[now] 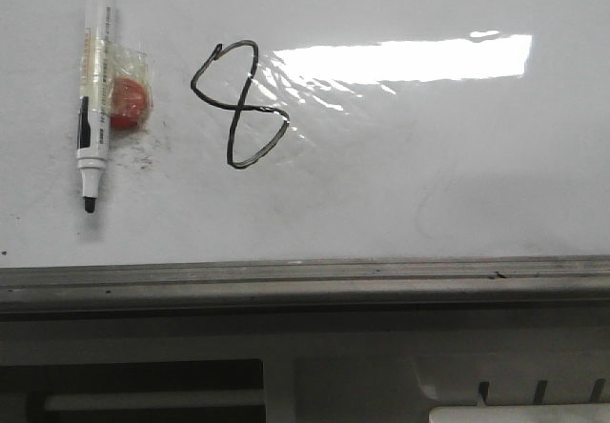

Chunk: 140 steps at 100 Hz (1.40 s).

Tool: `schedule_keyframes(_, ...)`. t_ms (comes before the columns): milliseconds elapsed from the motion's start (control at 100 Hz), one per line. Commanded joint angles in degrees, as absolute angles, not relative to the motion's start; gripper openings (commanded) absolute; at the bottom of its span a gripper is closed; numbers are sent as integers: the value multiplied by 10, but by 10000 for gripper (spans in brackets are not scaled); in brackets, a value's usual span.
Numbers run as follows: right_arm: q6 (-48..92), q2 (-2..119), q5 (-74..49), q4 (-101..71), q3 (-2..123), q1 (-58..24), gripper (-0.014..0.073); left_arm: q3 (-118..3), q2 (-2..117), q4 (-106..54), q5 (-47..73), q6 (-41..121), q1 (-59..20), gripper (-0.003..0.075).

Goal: Write number 8 on whiteboard

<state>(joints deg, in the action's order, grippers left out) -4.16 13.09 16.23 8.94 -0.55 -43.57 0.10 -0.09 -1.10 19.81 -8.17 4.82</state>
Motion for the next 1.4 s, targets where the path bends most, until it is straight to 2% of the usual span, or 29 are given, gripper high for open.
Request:
schedule_keyframes(0, -39, 135, 295, 94, -14, -377, -64, 19, -18, -13, 178, -83, 49, -20)
schedule_keyframes(210, -39, 134, 319, 94, -13, -171, -64, 19, -18, -13, 178, -83, 49, -20)
schedule_keyframes(360, -58, 134, 294, 94, -13, -34, -64, 19, -18, -13, 178, -83, 49, -20)
schedule_keyframes(490, -76, 134, 230, 94, -13, 29, -64, 19, -18, -13, 178, -83, 49, -20)
schedule_keyframes(690, -76, 74, 43, 84, -13, 60, -64, 19, -18, -13, 178, -83, 49, -20)
schedule_keyframes(920, -76, -21, -111, 84, -13, 60, -64, 19, -18, -13, 178, -83, 49, -20)
schedule_keyframes(1040, -76, -18, -175, 83, -13, 60, -64, 19, -18, -14, 178, -83, 49, -20)
schedule_keyframes(1390, -74, -18, -175, 84, -13, 60, -64, 19, -18, -14, 178, -83, 49, -20)
